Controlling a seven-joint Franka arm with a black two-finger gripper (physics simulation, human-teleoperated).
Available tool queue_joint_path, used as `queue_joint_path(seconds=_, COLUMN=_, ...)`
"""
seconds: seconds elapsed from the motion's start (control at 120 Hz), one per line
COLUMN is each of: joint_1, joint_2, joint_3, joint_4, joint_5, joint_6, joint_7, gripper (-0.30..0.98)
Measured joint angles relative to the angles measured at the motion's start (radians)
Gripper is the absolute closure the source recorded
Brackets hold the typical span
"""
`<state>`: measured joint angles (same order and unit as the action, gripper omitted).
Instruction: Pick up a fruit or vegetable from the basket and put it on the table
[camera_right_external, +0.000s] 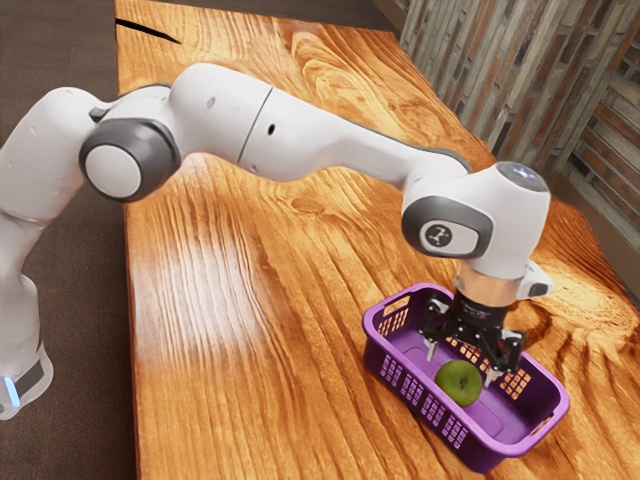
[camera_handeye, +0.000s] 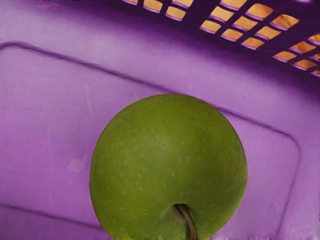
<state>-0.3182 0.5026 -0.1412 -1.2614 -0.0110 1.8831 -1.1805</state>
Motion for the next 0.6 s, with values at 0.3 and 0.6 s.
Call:
queue_joint_path(seconds=0.3, joint_1=0.003, joint_2=-0.014, joint_3=0.030, joint_4=-0.036, joint_5=-0.006, joint_6=0.030, joint_7=0.098, gripper=0.00)
queue_joint_path(seconds=0.6, joint_1=-0.003, joint_2=-0.001, joint_3=0.034, joint_4=-0.037, joint_5=-0.006, joint_6=0.049, joint_7=0.158, gripper=0.00)
